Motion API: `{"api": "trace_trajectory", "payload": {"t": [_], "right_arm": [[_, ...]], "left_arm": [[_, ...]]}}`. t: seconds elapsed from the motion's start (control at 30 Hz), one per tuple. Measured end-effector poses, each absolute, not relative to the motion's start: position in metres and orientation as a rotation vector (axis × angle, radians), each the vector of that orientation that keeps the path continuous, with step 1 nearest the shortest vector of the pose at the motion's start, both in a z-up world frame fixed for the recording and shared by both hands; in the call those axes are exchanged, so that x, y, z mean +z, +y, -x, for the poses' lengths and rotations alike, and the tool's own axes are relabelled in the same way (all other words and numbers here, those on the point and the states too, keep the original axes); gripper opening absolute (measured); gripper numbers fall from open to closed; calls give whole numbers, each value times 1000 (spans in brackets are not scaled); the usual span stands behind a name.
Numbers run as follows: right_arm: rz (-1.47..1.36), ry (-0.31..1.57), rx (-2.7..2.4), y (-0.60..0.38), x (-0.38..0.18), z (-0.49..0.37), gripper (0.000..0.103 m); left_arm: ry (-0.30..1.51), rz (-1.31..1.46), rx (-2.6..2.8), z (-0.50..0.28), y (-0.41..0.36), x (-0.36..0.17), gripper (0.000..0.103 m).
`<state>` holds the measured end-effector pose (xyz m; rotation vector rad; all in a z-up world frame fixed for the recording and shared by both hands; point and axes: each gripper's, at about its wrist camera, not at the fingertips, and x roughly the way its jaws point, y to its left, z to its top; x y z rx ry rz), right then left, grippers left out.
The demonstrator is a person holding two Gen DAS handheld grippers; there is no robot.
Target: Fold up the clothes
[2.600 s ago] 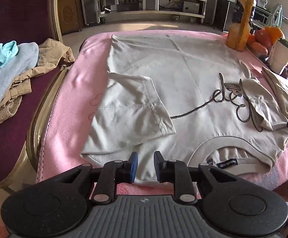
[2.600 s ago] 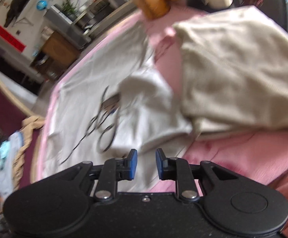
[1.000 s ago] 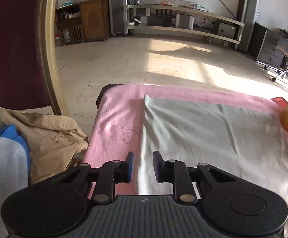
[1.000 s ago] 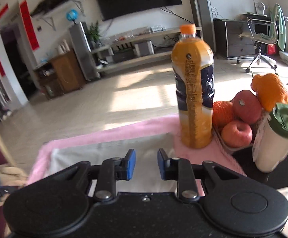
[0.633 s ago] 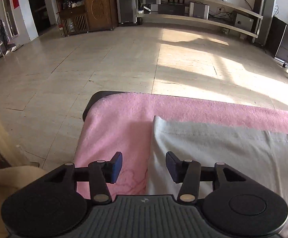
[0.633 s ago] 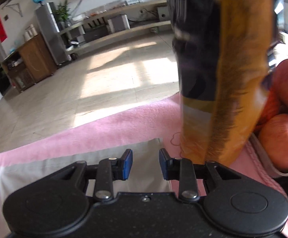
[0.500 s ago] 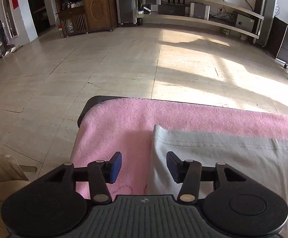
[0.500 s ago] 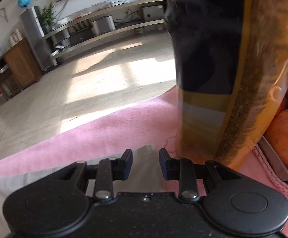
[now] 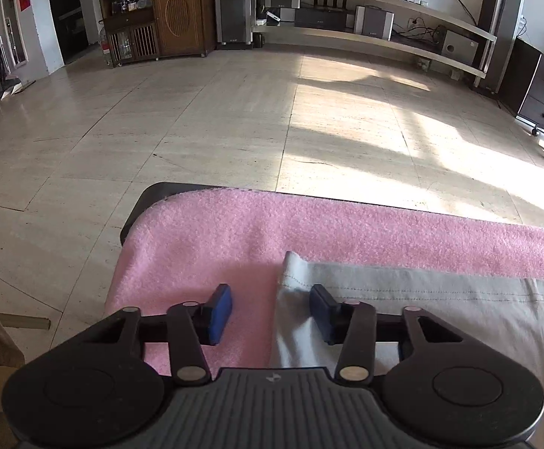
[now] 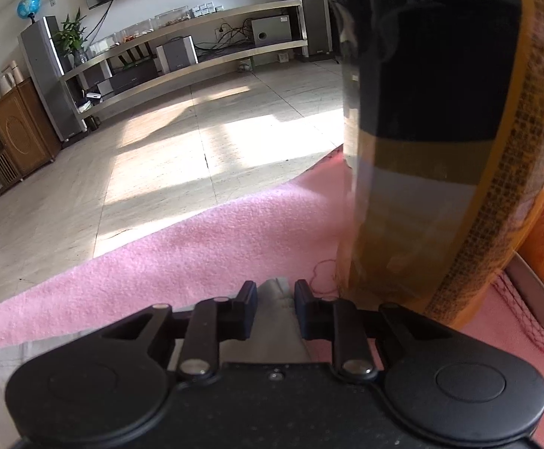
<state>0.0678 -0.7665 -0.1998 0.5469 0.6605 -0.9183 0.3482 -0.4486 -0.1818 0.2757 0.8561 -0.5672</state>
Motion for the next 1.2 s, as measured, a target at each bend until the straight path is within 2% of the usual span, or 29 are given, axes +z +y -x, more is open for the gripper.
{"api": "trace_trajectory", "payload": {"t": [0.03, 0.07, 0.1, 0.3, 0.43, 0.6, 0.77, 0.93, 1.1, 1.17, 1.2], "right_arm": [[-531, 665, -913, -766, -199, -70, 12], [-521, 668, -909, -766, -198, -71, 9], [-520, 666, -906, -765, -197, -71, 8], [-502, 629, -905, -750, -163, -55, 7], [-573, 555, -851, -730, -114, -20, 7], [-633, 432, -776, -688, -47, 53, 7], [-654, 355, -719, -638, -7, 132, 6], [-701, 355, -677, -577, -28, 213, 5], [-747, 507, -721, -536, -90, 267, 6], [-821, 562, -699, -533, -109, 283, 9], [-853, 584, -681, -532, -115, 289, 12]], "left_arm": [[850, -279, -576, -347, -451, -181, 11], [844, -282, -585, -346, -454, -180, 4], [823, -292, -582, -343, -455, -177, 2], [674, -330, -563, -304, -442, -135, 3], [595, -314, -573, -270, -421, -94, 3], [554, -235, -563, -214, -365, -41, 3], [551, -139, -578, -153, -291, -17, 3], [683, -96, -576, -93, -221, -54, 3], [906, -271, -507, -43, -184, -126, 5], [943, -256, -518, -36, -163, -132, 6], [941, -220, -534, -35, -155, -128, 9]]}}
